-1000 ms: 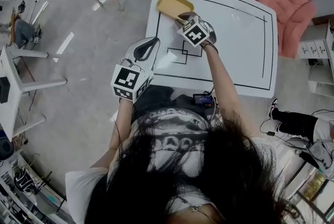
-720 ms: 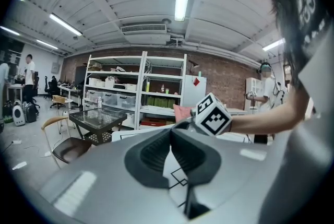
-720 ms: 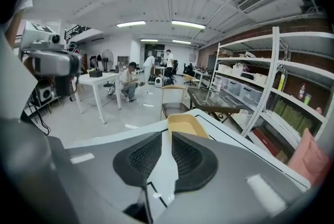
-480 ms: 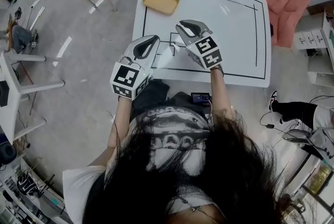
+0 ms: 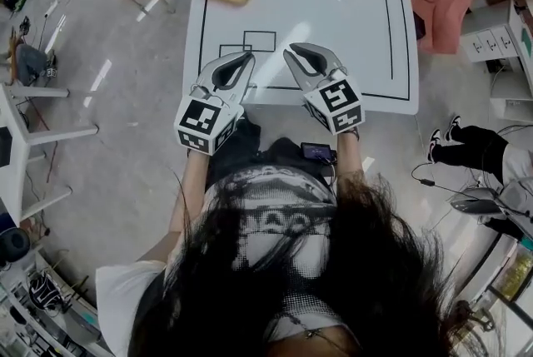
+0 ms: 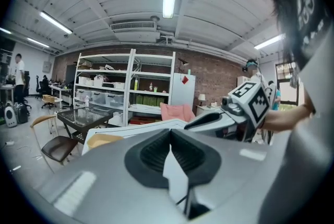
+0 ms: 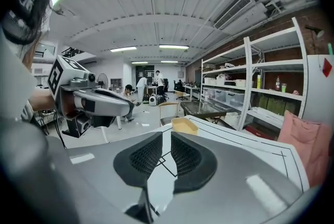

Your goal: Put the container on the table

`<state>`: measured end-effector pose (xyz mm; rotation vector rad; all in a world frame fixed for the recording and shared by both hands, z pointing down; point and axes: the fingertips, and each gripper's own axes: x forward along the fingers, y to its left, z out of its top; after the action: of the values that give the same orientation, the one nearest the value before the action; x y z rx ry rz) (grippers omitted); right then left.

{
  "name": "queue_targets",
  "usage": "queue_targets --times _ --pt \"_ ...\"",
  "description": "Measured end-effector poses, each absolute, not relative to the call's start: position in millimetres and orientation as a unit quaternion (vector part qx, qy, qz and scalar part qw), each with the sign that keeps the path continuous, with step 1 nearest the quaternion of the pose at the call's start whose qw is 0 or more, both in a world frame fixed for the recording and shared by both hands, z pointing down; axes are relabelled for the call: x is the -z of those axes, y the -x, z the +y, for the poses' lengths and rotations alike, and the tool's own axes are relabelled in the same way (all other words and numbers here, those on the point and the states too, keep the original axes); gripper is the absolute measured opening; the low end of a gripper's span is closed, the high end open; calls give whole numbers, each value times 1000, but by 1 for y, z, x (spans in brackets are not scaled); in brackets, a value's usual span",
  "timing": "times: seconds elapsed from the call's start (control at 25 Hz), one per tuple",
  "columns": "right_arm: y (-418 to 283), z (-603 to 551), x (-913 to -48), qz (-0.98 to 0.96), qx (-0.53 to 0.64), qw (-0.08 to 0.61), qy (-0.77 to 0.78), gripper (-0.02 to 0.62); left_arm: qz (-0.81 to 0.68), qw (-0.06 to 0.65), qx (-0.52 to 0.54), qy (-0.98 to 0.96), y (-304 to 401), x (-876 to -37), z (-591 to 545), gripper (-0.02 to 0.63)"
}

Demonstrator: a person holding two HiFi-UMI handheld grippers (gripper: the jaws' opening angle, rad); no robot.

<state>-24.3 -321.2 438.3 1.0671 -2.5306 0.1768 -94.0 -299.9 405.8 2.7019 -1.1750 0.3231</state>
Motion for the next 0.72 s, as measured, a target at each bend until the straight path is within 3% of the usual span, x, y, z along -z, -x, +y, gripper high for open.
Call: queue_targets --times 0.72 --pt "-80 -179 -439 -913 -84 153 -369 48 -423 93 -108 -895 -2 -401 -161 0"
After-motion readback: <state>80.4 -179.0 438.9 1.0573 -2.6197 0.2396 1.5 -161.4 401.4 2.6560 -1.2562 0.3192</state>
